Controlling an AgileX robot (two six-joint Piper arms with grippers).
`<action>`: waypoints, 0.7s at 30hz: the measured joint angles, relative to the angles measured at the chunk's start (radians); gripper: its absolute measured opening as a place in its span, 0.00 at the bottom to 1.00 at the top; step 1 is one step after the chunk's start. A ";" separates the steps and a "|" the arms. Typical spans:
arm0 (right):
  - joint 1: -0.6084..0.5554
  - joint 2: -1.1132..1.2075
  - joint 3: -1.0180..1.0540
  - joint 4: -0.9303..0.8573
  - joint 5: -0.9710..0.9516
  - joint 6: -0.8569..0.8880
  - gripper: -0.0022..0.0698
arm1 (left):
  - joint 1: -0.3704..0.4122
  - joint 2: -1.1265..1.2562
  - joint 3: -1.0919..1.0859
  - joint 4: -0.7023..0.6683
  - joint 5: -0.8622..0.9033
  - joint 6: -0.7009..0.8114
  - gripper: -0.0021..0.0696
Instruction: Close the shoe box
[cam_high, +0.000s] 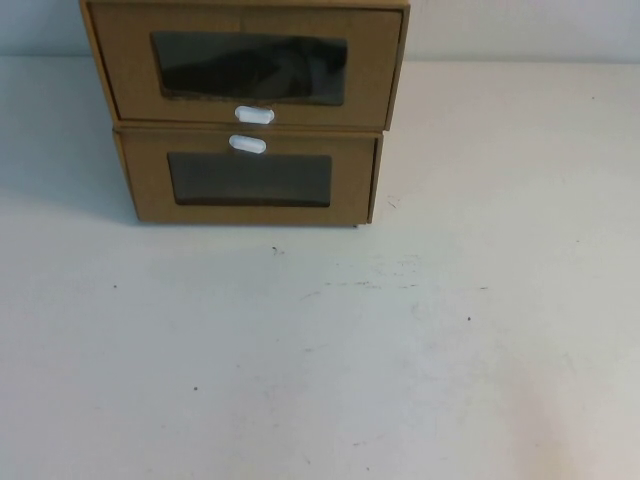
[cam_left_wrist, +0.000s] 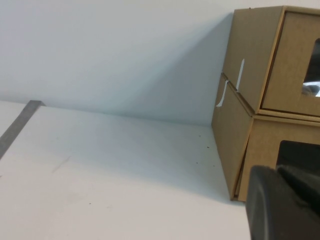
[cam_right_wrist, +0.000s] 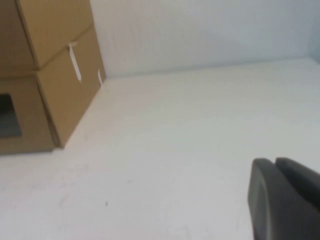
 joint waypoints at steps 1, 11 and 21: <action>0.000 0.000 0.000 0.003 0.034 -0.006 0.01 | 0.000 0.000 0.000 0.000 0.000 0.000 0.02; 0.000 0.000 0.000 0.010 0.229 -0.021 0.01 | 0.000 0.000 0.000 0.000 0.000 0.000 0.02; 0.000 0.000 0.000 0.048 0.232 -0.021 0.01 | 0.000 0.000 0.000 0.000 0.000 0.000 0.02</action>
